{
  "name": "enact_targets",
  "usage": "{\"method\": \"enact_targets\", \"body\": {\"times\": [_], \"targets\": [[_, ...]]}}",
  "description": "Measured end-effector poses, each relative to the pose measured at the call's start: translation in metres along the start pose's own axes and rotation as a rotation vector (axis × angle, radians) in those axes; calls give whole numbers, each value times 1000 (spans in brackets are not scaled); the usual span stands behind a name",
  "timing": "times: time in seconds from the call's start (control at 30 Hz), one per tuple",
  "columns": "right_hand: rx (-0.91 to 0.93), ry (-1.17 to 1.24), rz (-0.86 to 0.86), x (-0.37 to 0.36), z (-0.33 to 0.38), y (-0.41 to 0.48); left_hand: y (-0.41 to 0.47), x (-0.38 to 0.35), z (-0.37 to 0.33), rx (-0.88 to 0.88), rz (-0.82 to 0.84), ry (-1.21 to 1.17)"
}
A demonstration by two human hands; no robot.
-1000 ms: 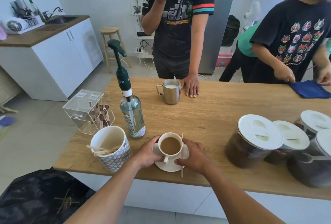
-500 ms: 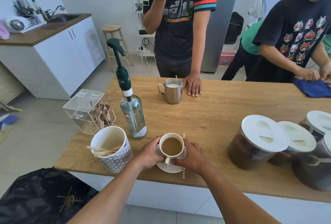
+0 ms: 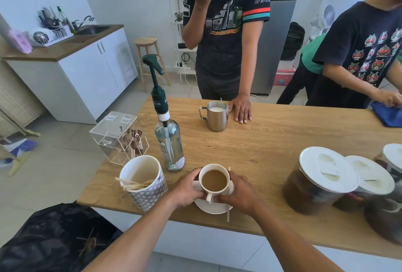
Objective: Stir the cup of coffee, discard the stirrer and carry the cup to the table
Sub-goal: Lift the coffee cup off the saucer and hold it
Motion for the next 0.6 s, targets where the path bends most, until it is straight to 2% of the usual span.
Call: {"method": "enact_targets", "body": {"times": [0.3,0.6], "targets": [[140,96,29,40,61,-5,-14,34,-53,-28,41,-108],[247,163,15,61,129,-5,-30,99,-111,-127,32,-93]]}}
Point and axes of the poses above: each hand's wrist, its own y-axis towards the middle knuckle, its own x-axis out of the back of the hand, z = x × y, the point moved 10 cm from there along y, towards the middle knuckle, and after that the axes turned 11 degrees about -z, right-handed, at the moved point
